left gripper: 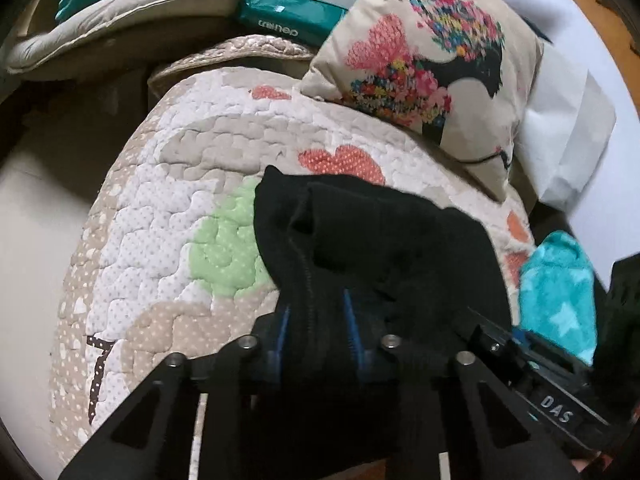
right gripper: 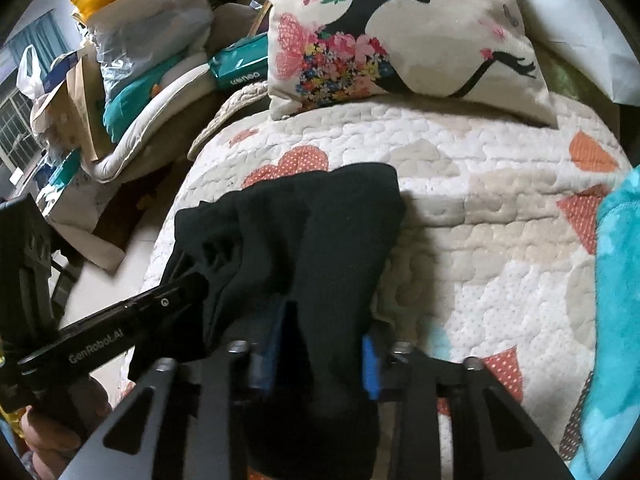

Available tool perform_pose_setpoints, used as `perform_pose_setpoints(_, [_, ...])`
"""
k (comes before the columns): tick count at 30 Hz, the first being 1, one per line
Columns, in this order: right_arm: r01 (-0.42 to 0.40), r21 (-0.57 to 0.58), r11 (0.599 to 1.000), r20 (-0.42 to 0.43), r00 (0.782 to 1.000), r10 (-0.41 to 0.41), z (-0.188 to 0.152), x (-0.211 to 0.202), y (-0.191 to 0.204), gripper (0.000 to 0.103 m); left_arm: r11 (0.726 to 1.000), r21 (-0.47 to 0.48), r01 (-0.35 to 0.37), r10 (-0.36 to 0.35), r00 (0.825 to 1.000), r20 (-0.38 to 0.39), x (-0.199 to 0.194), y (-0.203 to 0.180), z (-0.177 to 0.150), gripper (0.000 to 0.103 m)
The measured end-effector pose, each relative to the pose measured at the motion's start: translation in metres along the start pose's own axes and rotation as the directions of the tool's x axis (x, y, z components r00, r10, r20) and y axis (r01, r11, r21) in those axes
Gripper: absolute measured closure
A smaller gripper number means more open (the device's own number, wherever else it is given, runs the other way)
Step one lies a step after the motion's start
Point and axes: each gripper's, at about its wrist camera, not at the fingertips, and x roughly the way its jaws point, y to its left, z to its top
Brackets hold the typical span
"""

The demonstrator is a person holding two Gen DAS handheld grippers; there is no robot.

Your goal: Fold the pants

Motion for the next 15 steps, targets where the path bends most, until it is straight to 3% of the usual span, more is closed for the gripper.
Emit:
perform_pose_setpoints(5, [0.012, -0.006, 1.0, 0.021, 1.0, -0.012, 0.004, -0.003, -0.001, 0.077, 1.0, 0.008, -0.006, 0.006, 1.0, 0.018, -0.002, -0.003, 0.003, 0.081])
perform_pose_setpoints(7, [0.016, 0.002, 1.0, 0.018, 1.0, -0.016, 0.003, -0.002, -0.003, 0.072, 0.999, -0.003, -0.039, 0.039, 0.999, 0.014, 0.002, 0.0, 0.003, 0.073])
perform_pose_setpoints(8, [0.02, 0.018, 1.0, 0.017, 1.0, -0.021, 0.003, -0.001, -0.007, 0.07, 0.998, -0.026, -0.059, 0.059, 0.998, 0.017, 0.002, 0.005, 0.003, 0.061])
perform_pose_setpoints(10, [0.044, 0.034, 0.998, 0.028, 0.999, -0.045, 0.002, -0.002, -0.013, 0.055, 0.993, -0.104, -0.055, 0.056, 0.998, 0.004, 0.001, 0.021, 0.006, 0.047])
perform_pose_setpoints(12, [0.077, 0.054, 0.996, 0.042, 0.996, -0.08, 0.0, -0.005, -0.023, 0.044, 0.98, -0.195, -0.033, 0.033, 0.999, -0.003, 0.001, 0.04, 0.008, 0.047])
perform_pose_setpoints(15, [0.092, 0.079, 0.993, 0.044, 0.994, -0.096, -0.003, -0.01, -0.035, 0.042, 0.946, -0.324, 0.029, -0.032, 0.999, -0.006, 0.001, 0.067, 0.01, 0.047])
